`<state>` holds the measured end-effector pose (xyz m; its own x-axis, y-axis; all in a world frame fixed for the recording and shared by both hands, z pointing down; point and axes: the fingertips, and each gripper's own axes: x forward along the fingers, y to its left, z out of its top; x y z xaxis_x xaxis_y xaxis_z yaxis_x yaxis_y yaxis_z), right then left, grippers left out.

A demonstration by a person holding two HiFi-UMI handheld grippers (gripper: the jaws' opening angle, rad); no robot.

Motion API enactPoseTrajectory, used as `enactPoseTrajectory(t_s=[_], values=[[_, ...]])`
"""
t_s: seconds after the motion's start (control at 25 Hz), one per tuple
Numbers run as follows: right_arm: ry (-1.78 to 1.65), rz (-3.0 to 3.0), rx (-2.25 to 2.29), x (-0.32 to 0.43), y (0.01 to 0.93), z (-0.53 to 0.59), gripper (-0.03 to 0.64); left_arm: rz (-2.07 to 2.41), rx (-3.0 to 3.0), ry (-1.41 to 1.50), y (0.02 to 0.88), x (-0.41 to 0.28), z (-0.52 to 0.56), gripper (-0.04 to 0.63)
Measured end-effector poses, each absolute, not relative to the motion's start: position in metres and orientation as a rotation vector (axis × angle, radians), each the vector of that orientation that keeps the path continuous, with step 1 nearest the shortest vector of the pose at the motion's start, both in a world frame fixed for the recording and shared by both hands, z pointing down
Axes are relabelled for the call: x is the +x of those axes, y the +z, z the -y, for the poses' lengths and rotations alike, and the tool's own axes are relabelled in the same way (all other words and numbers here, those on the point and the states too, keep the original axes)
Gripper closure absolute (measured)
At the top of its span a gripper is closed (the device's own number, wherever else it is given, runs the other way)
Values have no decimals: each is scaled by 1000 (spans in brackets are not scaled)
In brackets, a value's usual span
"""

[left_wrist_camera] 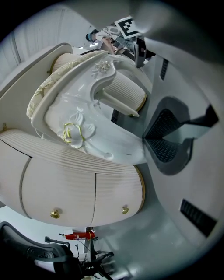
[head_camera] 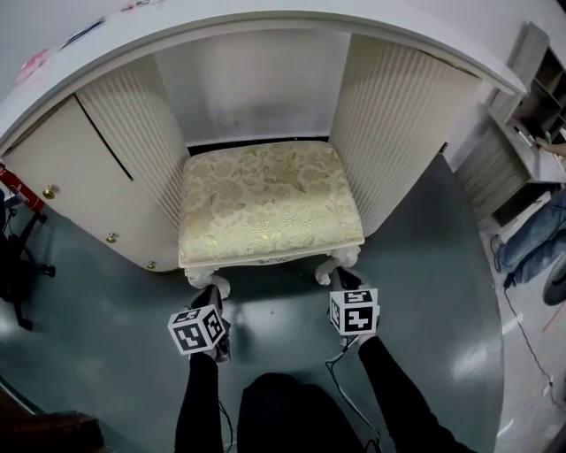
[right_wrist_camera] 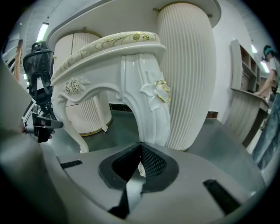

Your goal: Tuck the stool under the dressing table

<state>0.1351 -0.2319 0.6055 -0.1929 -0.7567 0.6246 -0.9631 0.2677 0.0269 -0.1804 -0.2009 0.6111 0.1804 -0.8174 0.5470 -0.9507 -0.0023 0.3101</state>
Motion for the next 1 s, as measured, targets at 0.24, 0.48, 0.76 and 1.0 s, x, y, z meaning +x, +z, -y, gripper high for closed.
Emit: enactPoseTrajectory(t_s=[0.24,0.48,0.76,1.0], values=[[504,2040,1541,133,601,229,612,1677,1825,264,608,-180,197,588],[510,2061,1521,127,600,215,612,1675,1837,256,599,-174,186,588],[522,2064,1507,123,600,195,612,1669,1851,239,592,-167,171,588],[537,2067,1508,120,601,180,612,1665,1850,224,592,-165,156,588]])
